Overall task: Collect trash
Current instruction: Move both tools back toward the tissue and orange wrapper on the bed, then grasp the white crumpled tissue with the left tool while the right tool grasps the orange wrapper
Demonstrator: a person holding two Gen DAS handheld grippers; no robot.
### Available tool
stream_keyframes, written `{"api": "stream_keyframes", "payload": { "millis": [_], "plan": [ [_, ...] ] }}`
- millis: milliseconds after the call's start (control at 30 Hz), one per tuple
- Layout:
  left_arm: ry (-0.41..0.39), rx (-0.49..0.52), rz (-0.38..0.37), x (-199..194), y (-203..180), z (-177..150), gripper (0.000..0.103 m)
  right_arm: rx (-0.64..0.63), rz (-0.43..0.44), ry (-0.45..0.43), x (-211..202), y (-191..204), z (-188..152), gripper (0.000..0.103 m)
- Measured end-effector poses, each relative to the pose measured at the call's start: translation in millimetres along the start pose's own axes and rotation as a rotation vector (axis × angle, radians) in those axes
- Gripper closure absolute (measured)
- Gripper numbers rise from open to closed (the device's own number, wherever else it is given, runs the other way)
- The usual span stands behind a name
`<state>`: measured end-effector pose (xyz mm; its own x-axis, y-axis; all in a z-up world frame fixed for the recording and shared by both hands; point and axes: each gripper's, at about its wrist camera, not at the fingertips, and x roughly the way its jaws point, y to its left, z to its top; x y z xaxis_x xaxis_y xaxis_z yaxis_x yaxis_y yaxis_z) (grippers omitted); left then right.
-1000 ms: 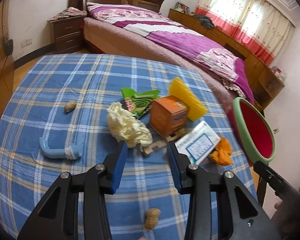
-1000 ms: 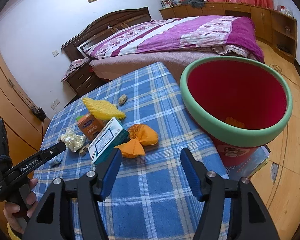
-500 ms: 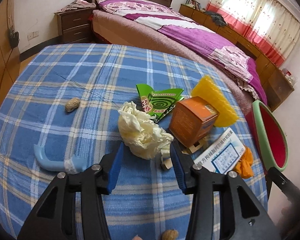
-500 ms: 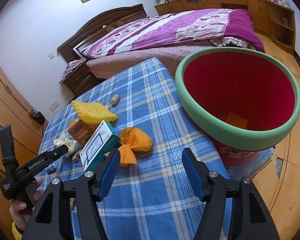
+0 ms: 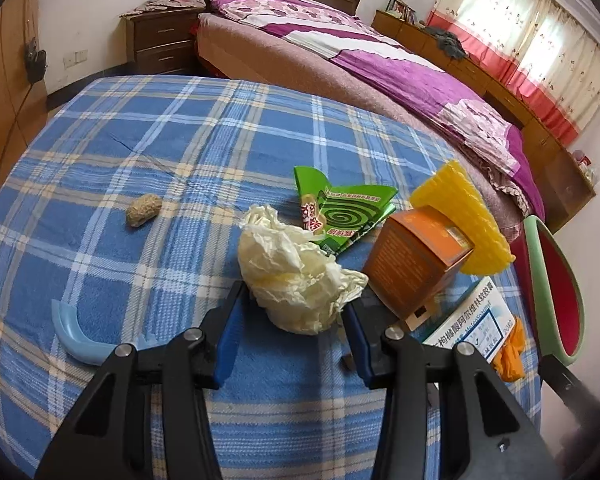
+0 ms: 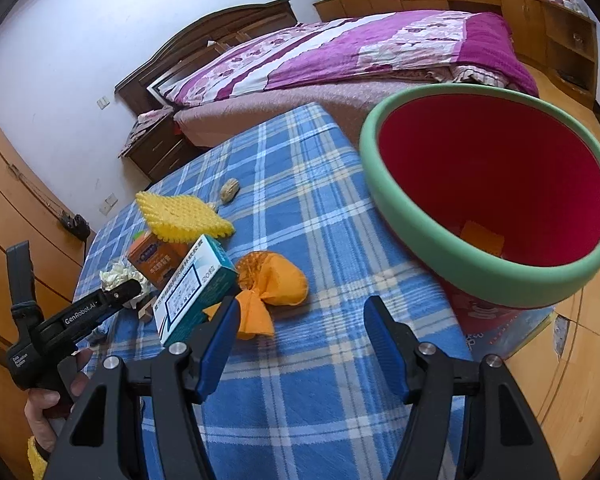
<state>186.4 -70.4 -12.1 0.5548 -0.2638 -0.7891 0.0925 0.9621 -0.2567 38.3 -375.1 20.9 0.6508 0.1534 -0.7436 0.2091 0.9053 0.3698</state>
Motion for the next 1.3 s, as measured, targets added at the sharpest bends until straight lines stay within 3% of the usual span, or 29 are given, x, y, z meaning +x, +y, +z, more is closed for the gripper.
{"api": "stream_keyframes", "payload": {
  "millis": [67,133,533,800,967,1300],
  "plan": [
    [-0.012,0.005,-0.019,-2,2,-1,0.067,-0.010,0.003,0.005,3,4,0,0.036],
    [-0.031,0.015,-0.034,-7,1,-3,0.070,-0.020,0.004,0.011,7,8,1,0.036],
    [-0.045,0.026,-0.087,-23,1,-9,0.071,-0.078,0.004,0.057,35,33,0,0.037],
    [-0.054,0.040,-0.108,-35,-2,-13,0.071,-0.111,0.003,0.063,41,37,-4,0.080],
    [-0.057,0.050,-0.121,-43,-4,-17,0.071,-0.115,-0.002,0.042,35,37,-9,0.092],
    [-0.073,0.074,-0.154,-64,-14,-26,0.071,-0.094,0.019,-0.038,-4,34,-19,0.093]
  ]
}}
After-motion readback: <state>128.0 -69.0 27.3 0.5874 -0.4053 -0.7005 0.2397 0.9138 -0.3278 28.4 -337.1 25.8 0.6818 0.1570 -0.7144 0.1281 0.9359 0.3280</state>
